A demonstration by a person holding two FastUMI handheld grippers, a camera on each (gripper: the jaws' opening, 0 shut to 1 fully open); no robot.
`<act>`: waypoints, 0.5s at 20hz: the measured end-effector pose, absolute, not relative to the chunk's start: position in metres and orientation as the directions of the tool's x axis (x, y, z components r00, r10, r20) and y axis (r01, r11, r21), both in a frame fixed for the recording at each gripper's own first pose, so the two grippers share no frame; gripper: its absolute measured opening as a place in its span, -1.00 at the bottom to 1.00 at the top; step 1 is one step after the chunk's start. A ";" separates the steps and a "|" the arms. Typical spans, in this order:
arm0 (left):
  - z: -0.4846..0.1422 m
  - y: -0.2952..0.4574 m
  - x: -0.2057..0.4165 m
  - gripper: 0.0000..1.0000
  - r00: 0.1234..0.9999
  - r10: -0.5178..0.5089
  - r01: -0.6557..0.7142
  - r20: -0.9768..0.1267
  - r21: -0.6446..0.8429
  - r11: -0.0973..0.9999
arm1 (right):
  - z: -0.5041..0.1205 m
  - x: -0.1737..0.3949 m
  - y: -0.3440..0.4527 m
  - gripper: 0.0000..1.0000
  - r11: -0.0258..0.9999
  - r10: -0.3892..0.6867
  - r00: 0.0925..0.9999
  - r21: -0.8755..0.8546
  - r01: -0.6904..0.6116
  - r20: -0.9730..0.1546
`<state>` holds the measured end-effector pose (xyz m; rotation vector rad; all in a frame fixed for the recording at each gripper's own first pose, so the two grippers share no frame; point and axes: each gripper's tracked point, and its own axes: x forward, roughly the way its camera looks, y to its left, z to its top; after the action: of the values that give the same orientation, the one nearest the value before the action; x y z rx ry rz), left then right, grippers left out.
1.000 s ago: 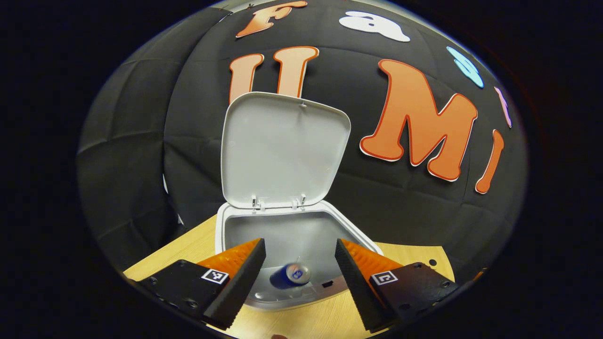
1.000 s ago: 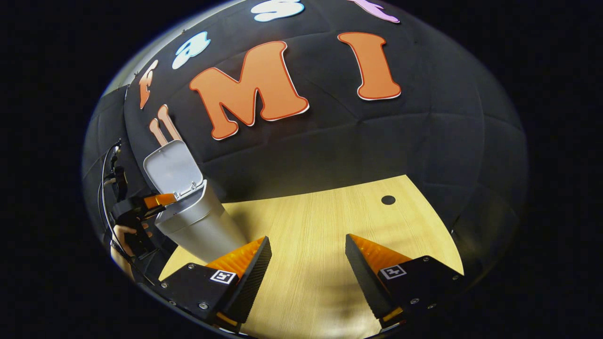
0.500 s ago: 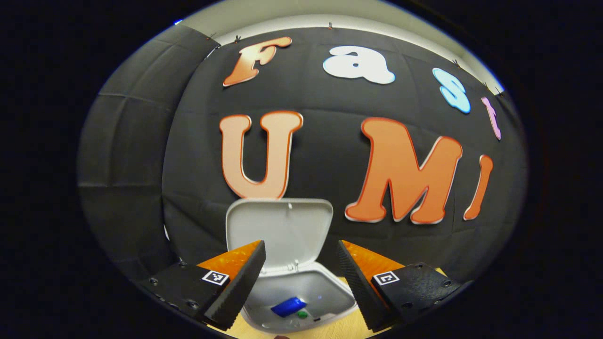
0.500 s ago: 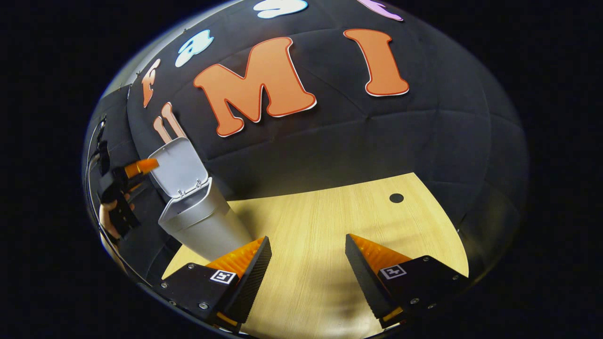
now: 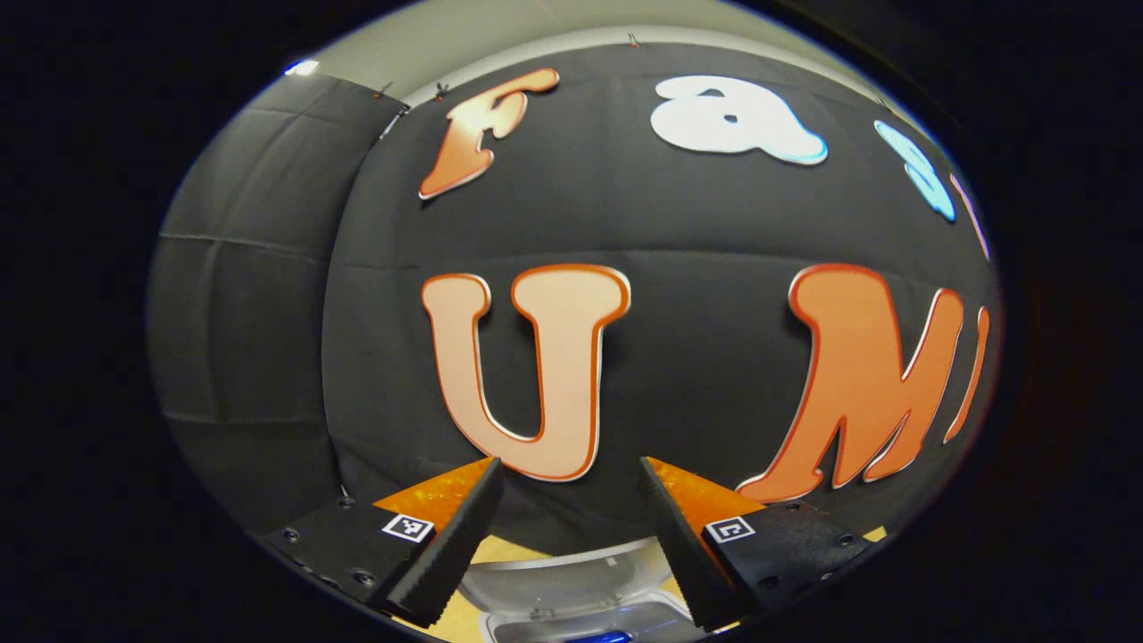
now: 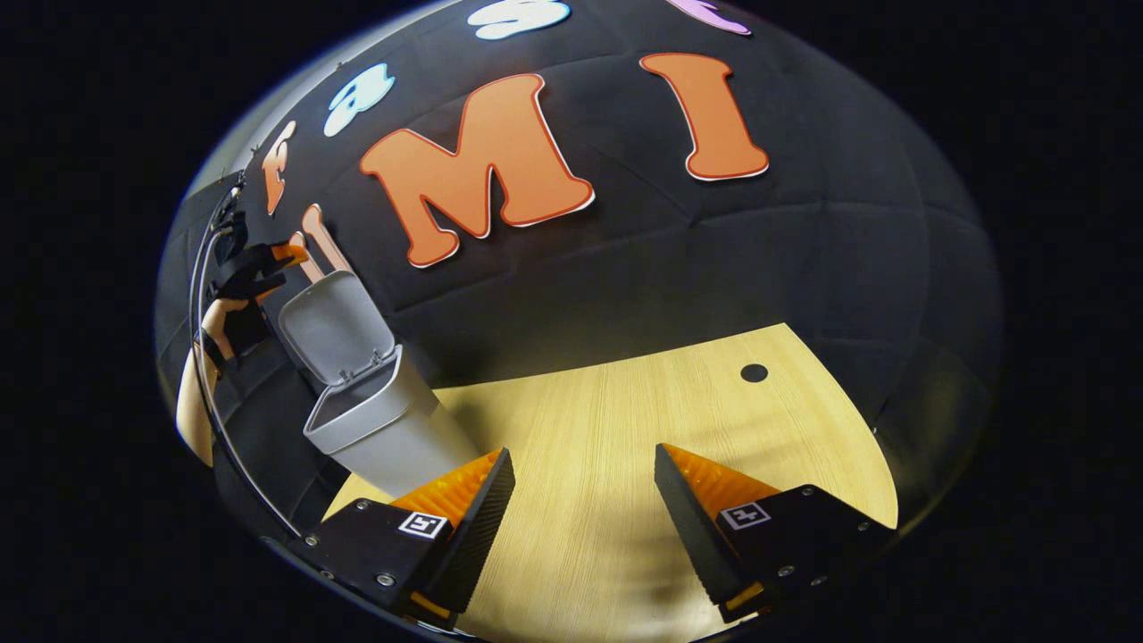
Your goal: Press the lid of the desktop garbage bin to open it, pick up the crumpled paper on the desktop and throw it into the bin, then pick up the pop can on the desktop and drop it into the bin, and finally close the garbage bin lid.
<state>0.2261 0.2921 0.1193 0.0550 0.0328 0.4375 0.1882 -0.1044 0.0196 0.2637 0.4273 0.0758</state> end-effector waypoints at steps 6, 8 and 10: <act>0.080 0.260 0.188 0.87 0.923 0.381 -0.380 -0.044 0.040 0.924 | 0.020 0.188 -0.112 0.89 0.960 0.121 0.907 0.281 -0.003 -0.404; 0.053 0.238 0.164 0.86 0.929 0.366 -0.364 -0.052 0.044 0.930 | 0.018 0.189 -0.107 0.89 0.958 0.141 0.902 0.287 -0.020 -0.408; 0.008 0.229 0.142 0.87 0.916 0.386 -0.383 -0.113 0.047 0.923 | 0.018 0.190 -0.100 0.89 0.954 0.169 0.896 0.297 -0.043 -0.411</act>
<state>0.1420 0.2292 0.0078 0.0243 0.1216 0.3955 0.1898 -0.0998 0.0183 0.2868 0.4482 0.1115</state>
